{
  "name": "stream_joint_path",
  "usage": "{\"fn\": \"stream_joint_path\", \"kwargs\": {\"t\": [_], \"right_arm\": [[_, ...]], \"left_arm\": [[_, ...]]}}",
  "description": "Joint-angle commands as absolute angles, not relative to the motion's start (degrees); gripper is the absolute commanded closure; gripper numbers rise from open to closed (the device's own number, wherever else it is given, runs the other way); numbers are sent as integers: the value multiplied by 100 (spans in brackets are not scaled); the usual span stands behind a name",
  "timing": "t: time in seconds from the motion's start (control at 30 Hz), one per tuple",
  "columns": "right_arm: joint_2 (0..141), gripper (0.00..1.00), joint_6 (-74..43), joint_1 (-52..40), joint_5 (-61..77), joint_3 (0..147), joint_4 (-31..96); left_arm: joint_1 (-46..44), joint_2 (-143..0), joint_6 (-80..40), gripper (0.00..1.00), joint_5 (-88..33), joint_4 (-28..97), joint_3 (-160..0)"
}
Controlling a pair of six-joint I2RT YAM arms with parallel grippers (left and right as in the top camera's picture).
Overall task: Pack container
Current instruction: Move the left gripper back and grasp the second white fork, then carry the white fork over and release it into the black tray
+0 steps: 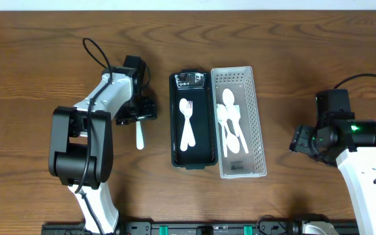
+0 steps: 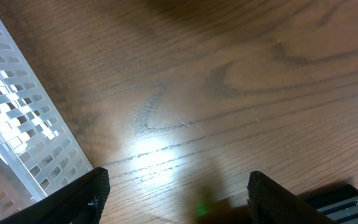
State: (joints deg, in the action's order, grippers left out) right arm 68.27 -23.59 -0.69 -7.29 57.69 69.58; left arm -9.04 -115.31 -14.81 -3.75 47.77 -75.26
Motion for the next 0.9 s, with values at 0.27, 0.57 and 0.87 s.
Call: {"fn": "stream_joint_path", "kwargs": {"t": [0.27,0.57,0.87], "right_arm": [[6853,25,-2305,-30,-746,5789,6987],[6853,25,-2305,-30,-746,5789,6991],[6853,25,-2305,-30,-746,5789,6991]], "left_arm": [[-891,-11714,-1420,72,-259,4836,-7286],[-891,-11712,-1415,89,-257,4856,-7286],[-934,-11546,-1352,94,-257,5188,-7583]]}}
